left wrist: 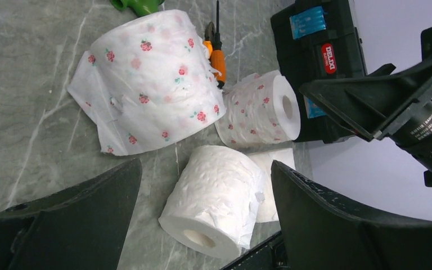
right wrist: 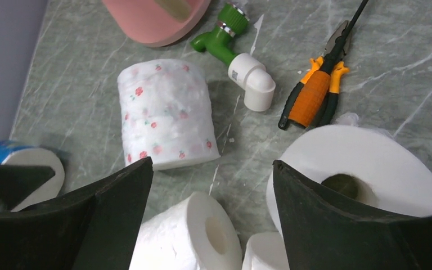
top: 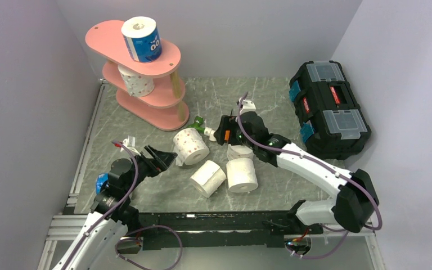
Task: Place and organize the paper towels onto the shelf
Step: Adjust the paper towel at the center of the board.
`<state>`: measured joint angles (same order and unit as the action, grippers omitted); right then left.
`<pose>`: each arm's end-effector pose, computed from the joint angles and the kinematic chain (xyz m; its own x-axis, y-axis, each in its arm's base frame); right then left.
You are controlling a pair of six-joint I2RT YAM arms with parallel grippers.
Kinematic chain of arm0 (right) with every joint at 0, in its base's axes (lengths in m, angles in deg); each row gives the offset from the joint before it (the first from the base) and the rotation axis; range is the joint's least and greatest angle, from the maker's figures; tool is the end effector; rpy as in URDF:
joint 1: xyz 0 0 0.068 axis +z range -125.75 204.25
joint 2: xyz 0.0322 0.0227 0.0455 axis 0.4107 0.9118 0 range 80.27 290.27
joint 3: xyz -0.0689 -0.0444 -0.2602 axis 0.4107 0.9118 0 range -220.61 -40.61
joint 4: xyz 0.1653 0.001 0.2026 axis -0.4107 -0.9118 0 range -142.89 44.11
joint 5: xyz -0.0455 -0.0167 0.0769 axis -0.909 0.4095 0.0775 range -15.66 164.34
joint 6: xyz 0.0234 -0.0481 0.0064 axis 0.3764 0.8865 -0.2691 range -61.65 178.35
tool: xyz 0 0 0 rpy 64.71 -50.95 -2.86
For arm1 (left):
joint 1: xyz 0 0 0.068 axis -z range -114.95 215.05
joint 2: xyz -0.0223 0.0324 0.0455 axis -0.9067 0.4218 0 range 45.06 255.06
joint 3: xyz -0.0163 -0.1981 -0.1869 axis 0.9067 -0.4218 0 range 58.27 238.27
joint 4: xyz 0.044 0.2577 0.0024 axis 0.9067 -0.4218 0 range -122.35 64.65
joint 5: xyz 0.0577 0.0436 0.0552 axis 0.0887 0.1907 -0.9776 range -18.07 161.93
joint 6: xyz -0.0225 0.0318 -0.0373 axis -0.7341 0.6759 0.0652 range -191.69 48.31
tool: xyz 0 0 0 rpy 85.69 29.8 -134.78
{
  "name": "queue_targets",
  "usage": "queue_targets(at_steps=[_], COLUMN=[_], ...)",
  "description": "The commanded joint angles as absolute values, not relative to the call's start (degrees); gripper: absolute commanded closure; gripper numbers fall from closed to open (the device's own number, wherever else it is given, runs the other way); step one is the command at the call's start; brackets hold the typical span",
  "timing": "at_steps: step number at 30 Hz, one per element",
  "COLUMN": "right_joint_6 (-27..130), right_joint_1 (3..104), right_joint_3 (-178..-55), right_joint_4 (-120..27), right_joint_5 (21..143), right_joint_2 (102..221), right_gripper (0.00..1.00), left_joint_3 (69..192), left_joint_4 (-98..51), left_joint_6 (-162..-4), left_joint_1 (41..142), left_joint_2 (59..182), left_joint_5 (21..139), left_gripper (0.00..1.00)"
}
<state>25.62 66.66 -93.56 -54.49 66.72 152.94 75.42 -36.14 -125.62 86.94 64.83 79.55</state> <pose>0.2161 0.1911 0.2875 -0.6094 0.1692 -0.7746 -0.3005 0.8548 0.4231 0.1145 -0.0511 0.2262 -0.5221 -0.6536 -0.5479 0.1140 0.5831 -0.8043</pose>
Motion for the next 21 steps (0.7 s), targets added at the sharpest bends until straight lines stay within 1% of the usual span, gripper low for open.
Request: queue_targets(at_steps=[1,5,10,13,21], right_joint_6=[24.32,24.72,25.48,25.85,26.34], right_joint_1=[65.82,65.25,65.62,66.38,68.66], right_joint_3=[-98.15,-99.79,-100.51,-101.43,-103.58], right_joint_4=[-54.33,-54.98,-52.1,-51.44,-51.54], right_joint_5=[62.91,63.44,65.89,66.96,67.21], right_joint_2=[156.77,162.72,166.98,169.7,177.18], right_gripper=[0.26,0.44,0.57,0.6,0.62], left_joint_3=[74.44,73.86,73.67,72.76,70.07], left_joint_4=[-37.69,-38.25,-39.14,-39.08,-38.11], left_joint_6=[-126.79,-126.59,-126.1,-126.48,-127.68], left_joint_1=[87.14,87.12,87.11,87.16,87.16], left_joint_2=[62.89,61.97,61.92,61.13,59.28], left_joint_5=[77.71,77.9,77.76,77.8,78.25], left_gripper=[0.1,0.11,0.11,0.12,0.12])
